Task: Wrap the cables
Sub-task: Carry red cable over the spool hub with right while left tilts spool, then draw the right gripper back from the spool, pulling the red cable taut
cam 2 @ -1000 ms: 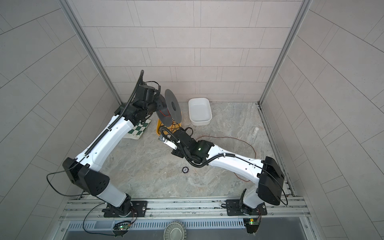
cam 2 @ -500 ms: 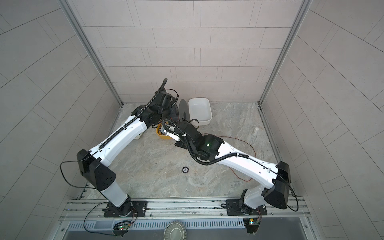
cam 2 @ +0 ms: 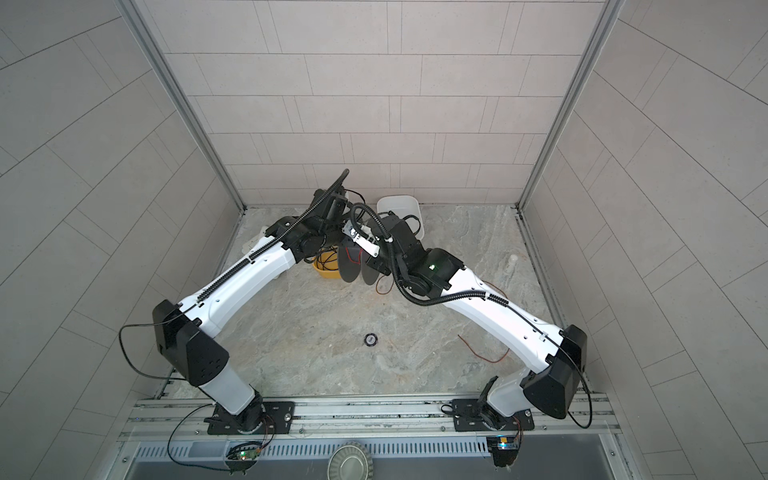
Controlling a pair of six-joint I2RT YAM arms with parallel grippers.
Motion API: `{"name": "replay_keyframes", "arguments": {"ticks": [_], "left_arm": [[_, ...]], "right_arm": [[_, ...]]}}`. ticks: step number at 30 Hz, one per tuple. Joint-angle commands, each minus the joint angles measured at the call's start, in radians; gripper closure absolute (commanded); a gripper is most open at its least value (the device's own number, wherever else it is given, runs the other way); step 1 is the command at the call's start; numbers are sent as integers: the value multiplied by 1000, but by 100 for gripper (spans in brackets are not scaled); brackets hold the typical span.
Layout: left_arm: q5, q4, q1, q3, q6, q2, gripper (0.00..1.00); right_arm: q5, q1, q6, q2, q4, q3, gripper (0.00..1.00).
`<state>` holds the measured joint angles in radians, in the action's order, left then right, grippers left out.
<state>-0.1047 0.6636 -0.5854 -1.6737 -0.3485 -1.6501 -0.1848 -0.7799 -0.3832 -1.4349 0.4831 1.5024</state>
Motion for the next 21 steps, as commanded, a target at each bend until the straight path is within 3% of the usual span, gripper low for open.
{"name": "replay_keyframes", "arguments": {"ticks": [1,8,16,21], "left_arm": [[36,30,4,17,114,76,100],[73,113,4,10,245,119,100],[110,166,5,34,313,193,100],[162,264,12,-17,332,199,100]], "right_arm": [[46,42,61,-3,-32,55,100],[163,130,161,-65,-1,146,100],[234,226,241,-171,78,252,100],[288,295,282,-197,83,250,94]]}}
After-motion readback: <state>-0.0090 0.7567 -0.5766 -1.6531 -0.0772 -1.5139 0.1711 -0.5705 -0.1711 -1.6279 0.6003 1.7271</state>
